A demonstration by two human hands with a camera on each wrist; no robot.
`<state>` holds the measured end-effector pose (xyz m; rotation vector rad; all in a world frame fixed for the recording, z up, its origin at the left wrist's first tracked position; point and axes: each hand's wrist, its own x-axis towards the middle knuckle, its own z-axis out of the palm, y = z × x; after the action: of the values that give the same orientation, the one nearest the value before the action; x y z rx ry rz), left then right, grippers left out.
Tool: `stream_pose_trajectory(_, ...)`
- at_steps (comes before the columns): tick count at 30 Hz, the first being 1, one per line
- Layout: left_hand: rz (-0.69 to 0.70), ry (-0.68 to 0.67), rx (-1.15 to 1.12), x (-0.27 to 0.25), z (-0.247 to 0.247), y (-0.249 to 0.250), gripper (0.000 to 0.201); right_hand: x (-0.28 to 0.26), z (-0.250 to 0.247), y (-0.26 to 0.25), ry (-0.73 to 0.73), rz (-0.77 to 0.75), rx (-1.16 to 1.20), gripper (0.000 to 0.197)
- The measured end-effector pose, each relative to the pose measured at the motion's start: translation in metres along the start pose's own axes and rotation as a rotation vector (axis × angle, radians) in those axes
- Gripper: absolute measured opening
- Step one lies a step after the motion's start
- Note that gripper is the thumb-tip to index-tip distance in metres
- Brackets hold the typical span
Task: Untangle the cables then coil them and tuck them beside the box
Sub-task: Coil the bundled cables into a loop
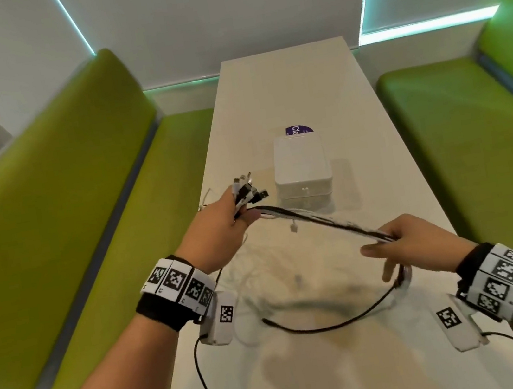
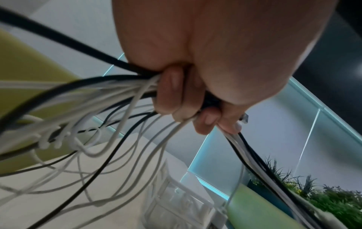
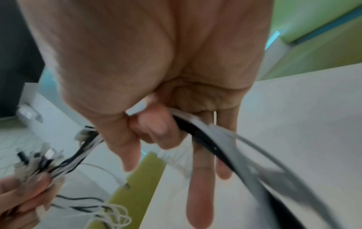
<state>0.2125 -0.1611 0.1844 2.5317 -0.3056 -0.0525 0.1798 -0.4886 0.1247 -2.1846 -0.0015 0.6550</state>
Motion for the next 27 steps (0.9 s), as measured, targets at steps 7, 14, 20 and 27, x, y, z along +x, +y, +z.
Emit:
stream_pose_trajectory(7, -0.033, -0.172, 0.098, 0.017, 0.026, 0.009, 0.043, 0.021, -0.048, 0.058, 0.289, 0.066, -0.395, 0.045)
stream_pose_trajectory(14, 0.042, -0.358, 0.174, 0.038, 0.064, 0.039, 0.029, 0.033, -0.119, 0.052, 0.609, 0.104, -1.068, 0.041)
stream_pose_trajectory(20, 0.167, -0.439, 0.211, 0.047, 0.104, 0.066, 0.017, 0.028, -0.100, 0.016, 0.244, 0.168, -1.005, 0.107)
stream_pose_trajectory(27, 0.182, -0.335, -0.011, 0.045, 0.110, 0.063, 0.035, 0.037, 0.004, -0.003, -0.061, -0.052, -0.294, 0.031)
